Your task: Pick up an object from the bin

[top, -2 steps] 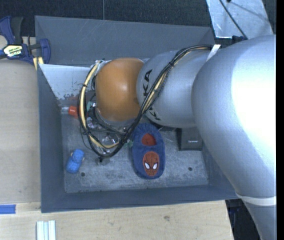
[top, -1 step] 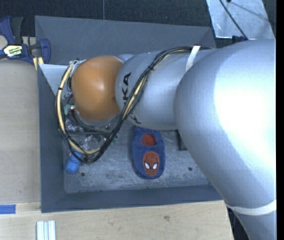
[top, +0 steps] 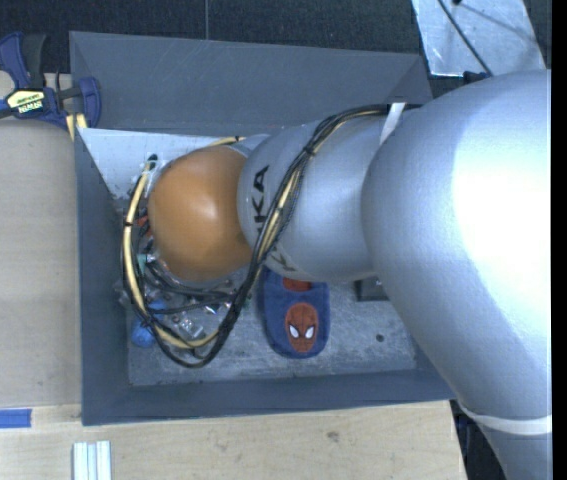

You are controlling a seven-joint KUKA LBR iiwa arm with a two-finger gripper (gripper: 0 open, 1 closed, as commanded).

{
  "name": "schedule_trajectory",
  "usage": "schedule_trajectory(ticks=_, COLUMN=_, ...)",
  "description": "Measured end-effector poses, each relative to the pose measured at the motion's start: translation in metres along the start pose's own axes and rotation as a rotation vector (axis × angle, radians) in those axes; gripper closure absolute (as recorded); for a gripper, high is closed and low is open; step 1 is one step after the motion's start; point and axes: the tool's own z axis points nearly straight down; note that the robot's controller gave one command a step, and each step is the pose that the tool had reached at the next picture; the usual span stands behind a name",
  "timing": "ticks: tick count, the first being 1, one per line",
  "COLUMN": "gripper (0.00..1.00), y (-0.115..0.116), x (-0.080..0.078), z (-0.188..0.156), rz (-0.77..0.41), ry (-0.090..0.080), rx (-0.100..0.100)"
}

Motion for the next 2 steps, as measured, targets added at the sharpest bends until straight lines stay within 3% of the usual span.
schedule_trajectory(ticks=1, gripper=1.00, y=0.004, x=-0.001, z=0.001, rz=-0.003, ry=-0.001, rx=-0.006)
schedule_trajectory(ticks=2, gripper=1.00, y=-0.002, x=0.021, z=-0.172, rz=0.052, ry=-0.011, rx=-0.001)
